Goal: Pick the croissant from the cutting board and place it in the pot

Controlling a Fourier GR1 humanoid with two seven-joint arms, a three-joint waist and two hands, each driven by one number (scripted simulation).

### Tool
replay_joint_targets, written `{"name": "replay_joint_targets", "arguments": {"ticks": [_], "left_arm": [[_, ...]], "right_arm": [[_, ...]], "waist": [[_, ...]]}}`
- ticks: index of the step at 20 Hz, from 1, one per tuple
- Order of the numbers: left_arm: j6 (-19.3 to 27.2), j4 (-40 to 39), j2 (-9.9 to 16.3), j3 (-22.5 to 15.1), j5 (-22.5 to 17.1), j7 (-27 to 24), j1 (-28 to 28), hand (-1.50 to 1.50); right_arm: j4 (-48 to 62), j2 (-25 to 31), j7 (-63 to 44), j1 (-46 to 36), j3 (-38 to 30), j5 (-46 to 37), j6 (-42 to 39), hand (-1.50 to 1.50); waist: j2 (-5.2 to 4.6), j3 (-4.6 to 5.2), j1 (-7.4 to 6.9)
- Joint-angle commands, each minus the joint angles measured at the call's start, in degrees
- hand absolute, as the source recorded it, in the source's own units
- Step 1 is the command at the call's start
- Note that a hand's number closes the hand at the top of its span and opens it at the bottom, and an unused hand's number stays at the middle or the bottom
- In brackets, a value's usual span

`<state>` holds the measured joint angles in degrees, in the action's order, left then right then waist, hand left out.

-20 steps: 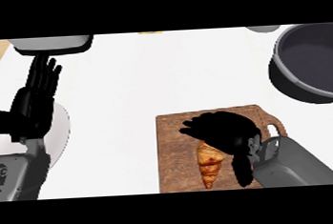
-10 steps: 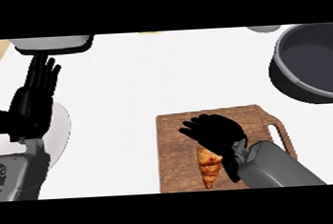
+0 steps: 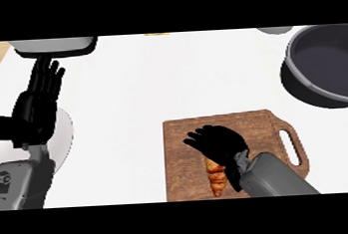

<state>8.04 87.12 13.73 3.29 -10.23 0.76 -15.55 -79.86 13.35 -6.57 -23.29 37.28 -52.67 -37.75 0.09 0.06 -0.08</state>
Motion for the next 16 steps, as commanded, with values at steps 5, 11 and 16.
{"name": "replay_joint_targets", "arguments": {"ticks": [5,11,16], "left_arm": [[-0.62,0.17,-0.16,0.25,1.17,1.67,-0.36,0.0],[0.35,0.71,-1.33,0.23,1.78,2.09,0.02,0.0],[-0.15,-0.14,-2.87,-0.42,1.85,0.94,0.27,0.0]], "right_arm": [[4.55,1.21,12.01,0.14,3.29,-3.79,1.75,1.5],[7.99,-3.19,13.16,2.74,5.92,-8.32,9.89,1.5],[4.75,-6.0,10.63,3.95,5.93,-10.1,9.95,1.5]], "waist": [[-0.14,-0.08,-0.25],[-0.14,-0.08,-0.24],[-0.14,-0.05,0.09]]}}
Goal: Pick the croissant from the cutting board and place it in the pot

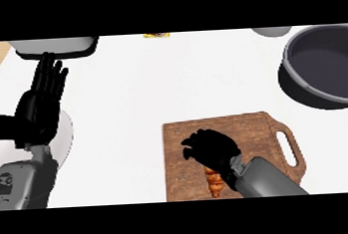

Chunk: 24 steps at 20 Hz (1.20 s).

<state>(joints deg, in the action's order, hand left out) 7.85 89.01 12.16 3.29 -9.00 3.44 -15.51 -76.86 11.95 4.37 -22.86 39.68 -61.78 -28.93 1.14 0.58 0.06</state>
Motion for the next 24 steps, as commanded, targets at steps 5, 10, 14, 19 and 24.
{"name": "replay_joint_targets", "arguments": {"ticks": [5,10,14,19,24], "left_arm": [[0.15,-1.41,-0.99,0.38,1.48,-0.89,-0.61,0.0],[-0.25,-0.55,-0.05,1.19,0.64,-1.5,-1.49,0.0],[-0.99,-0.28,0.26,1.29,-0.13,-0.73,-1.89,0.0],[-1.56,-0.57,-1.11,-0.6,0.14,-1.19,-2.05,0.0],[-1.41,-0.16,-1.25,-1.77,0.97,-0.56,-4.81,0.0]], "right_arm": [[-10.17,-0.14,-2.14,5.02,1.17,-5.71,0.67,1.5],[2.16,-7.2,-20.83,-7.13,-22.91,-4.45,8.52,1.5],[3.6,-8.06,-32.73,-11.8,-33.16,-6.03,15.8,1.5],[7.13,-5.42,-49.48,-21.13,-40.63,-14.88,24.23,1.5],[12.89,-2.48,-64.17,-29.5,-44.21,-25.19,32.11,1.5]], "waist": [[-1.04,-0.57,0.25],[-2.38,-0.74,-0.73],[-3.08,-0.85,-1.5],[-3.5,-0.38,-3.8],[-3.65,-0.47,-5.49]]}}
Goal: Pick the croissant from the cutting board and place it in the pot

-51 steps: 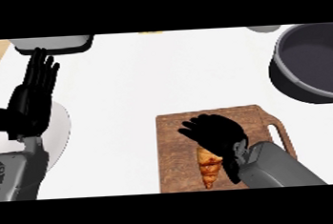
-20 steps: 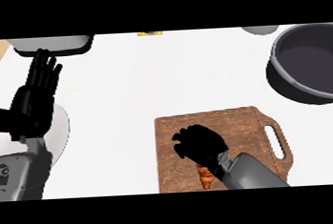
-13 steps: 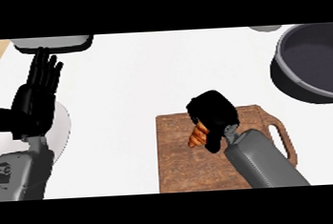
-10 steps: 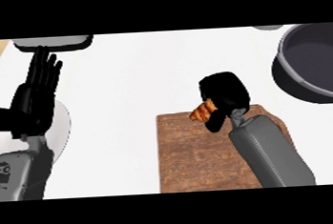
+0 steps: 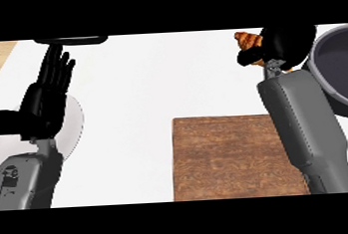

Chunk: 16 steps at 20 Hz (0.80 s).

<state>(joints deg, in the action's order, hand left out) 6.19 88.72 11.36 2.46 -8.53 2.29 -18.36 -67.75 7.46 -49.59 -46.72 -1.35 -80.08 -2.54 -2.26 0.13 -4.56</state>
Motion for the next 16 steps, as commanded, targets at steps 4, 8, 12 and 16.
{"name": "replay_joint_targets", "arguments": {"ticks": [4,8,12,16], "left_arm": [[-0.33,-0.94,-0.39,-1.11,0.68,-0.03,-0.27,0.0],[0.54,-1.06,-0.76,-0.81,0.58,1.37,-1.52,0.0],[0.27,-1.55,-0.34,0.33,0.35,-0.22,-0.28,0.0],[1.49,-1.65,-0.14,0.78,0.89,1.94,-0.95,0.0]], "right_arm": [[10.58,4.43,-19.1,-10.64,-4.3,-15.33,10.66,1.5],[16.21,5.15,-23.12,-14.26,-6.37,-20.35,14.71,1.5],[22.17,5.07,-25.15,-17.54,-10.57,-21.89,14.78,1.5],[25.68,8.77,-19.57,-15.48,-15.17,-19.52,16.95,1.5]], "waist": [[0.1,0.0,-1.29],[0.61,-0.1,-0.01],[0.92,-0.1,0.62],[1.51,-0.17,2.61]]}}
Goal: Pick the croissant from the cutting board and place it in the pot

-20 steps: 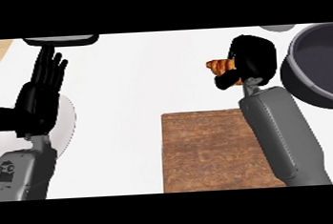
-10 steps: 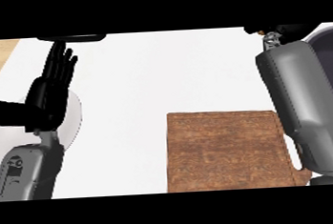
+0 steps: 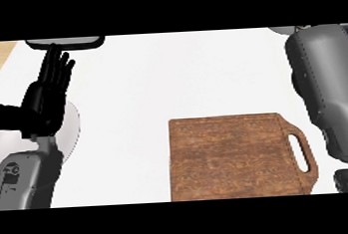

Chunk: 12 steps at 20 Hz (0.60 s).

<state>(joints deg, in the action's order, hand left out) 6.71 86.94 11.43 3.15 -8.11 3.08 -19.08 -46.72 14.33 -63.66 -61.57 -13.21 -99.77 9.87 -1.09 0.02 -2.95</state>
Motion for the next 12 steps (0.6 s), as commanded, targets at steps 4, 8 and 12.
{"name": "replay_joint_targets", "arguments": {"ticks": [4,8,12], "left_arm": [[1.13,2.11,-0.19,0.27,1.0,-0.12,2.59,0.0],[0.1,1.53,0.71,1.31,0.33,-0.11,1.59,0.0],[-0.37,-1.18,-0.48,1.85,-0.15,-2.01,2.69,0.0]], "right_arm": [[2.03,3.44,-2.74,5.55,-5.48,1.25,8.45,1.5],[3.54,7.39,1.96,9.1,-8.63,3.04,13.85,1.5],[6.2,9.92,8.37,9.85,-11.17,7.41,18.15,1.5]], "waist": [[0.92,-0.06,2.32],[0.78,-0.07,2.43],[0.68,-0.06,2.21]]}}
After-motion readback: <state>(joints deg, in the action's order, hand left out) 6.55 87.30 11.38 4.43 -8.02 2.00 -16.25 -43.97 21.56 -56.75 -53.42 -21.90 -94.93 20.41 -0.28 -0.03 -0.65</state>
